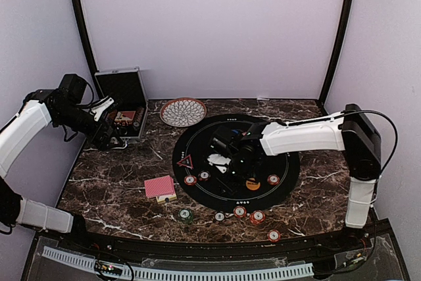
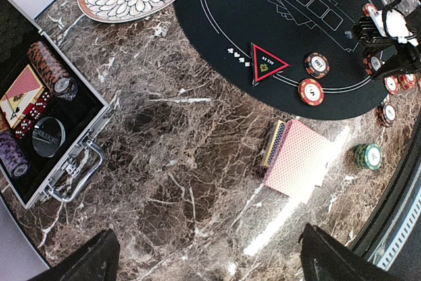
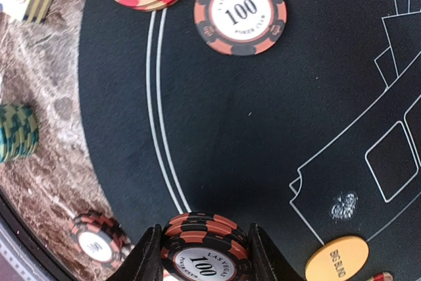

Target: Distribute texas hold em gaming equipment

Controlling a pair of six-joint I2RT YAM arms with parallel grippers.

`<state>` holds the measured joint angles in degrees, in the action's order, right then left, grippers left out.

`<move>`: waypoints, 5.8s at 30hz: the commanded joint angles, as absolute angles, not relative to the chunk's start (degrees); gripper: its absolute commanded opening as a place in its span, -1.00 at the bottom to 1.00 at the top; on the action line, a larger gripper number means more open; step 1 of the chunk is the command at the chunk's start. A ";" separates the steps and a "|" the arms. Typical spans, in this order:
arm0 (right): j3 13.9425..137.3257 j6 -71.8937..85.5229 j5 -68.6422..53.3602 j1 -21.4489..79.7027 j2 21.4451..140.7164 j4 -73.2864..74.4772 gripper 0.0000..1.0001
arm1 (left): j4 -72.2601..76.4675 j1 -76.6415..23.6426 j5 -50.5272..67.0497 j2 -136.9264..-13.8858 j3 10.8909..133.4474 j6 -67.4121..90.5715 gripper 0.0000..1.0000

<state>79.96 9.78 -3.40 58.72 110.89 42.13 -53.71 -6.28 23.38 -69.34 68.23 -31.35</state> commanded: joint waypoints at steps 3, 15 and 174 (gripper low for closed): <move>76.54 11.08 -3.31 56.50 111.17 38.52 -0.68 | -55.12 -6.56 24.48 -68.83 69.91 -32.30 0.98; 70.93 13.22 -0.57 54.33 108.64 37.13 -0.64 | -55.03 -6.58 24.85 -69.28 70.22 -32.17 0.98; 102.66 -2.33 -3.33 73.21 121.87 45.45 -0.59 | -58.53 -6.53 23.43 -66.88 71.52 -31.70 0.98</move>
